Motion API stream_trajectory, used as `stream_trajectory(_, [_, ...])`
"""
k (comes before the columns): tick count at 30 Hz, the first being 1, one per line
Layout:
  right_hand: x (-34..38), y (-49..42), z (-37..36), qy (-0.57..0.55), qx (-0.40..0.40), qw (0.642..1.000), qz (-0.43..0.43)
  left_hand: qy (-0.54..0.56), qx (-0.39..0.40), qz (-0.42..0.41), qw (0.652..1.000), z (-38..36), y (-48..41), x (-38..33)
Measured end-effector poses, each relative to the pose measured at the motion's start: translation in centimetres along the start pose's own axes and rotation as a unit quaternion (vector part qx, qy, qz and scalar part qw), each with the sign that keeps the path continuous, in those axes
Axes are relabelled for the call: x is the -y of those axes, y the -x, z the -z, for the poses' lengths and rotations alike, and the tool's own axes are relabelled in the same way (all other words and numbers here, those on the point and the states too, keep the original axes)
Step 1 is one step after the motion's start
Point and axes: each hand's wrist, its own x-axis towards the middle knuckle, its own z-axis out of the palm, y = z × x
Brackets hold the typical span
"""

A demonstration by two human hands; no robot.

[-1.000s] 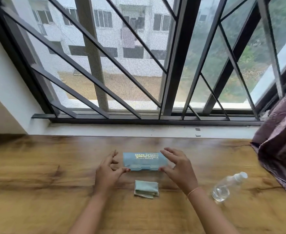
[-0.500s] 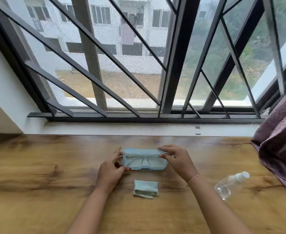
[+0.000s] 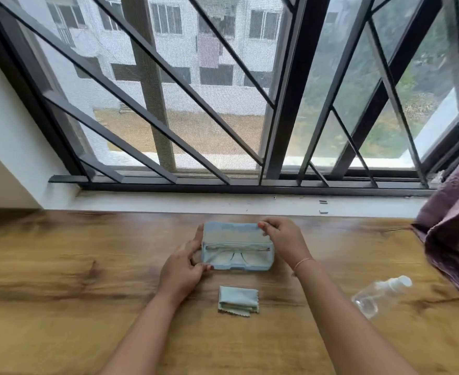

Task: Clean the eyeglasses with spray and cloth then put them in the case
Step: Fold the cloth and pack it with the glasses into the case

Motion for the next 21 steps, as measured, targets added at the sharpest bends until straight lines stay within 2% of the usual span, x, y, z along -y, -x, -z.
stream_trajectory(5, [0.2,0.1,-0.2,-0.038,-0.008,0.999,-0.023,-0.021,0.018,0.003,1.000,-0.1,-0.5,0.6])
stream_trajectory(10, [-0.2,0.7,-0.4,-0.003,-0.013,1.000,0.001,-0.022,0.030,0.001,0.999,0.1,-1.1,0.5])
stream_trajectory(12, [-0.3,1.8,-0.6,0.092,-0.098,0.989,0.059,-0.025,0.031,0.003,0.999,0.0,-1.1,0.5])
stream_trajectory(14, [0.1,3.6,-1.2,0.183,-0.212,0.947,0.156,-0.021,0.028,0.007,0.999,0.0,-1.1,0.5])
stream_trajectory(15, [0.6,4.8,-1.7,0.205,-0.240,0.930,0.191,-0.024,0.027,0.008,0.999,0.0,-1.1,0.5])
stream_trajectory(17, [1.0,6.9,-2.8,0.237,-0.217,0.919,0.230,-0.034,0.024,0.007,0.999,0.0,-1.1,0.5])
stream_trajectory(21, [0.2,9.0,-4.7,0.292,-0.105,0.933,0.180,-0.037,0.024,0.004,0.999,-0.1,-1.1,0.7])
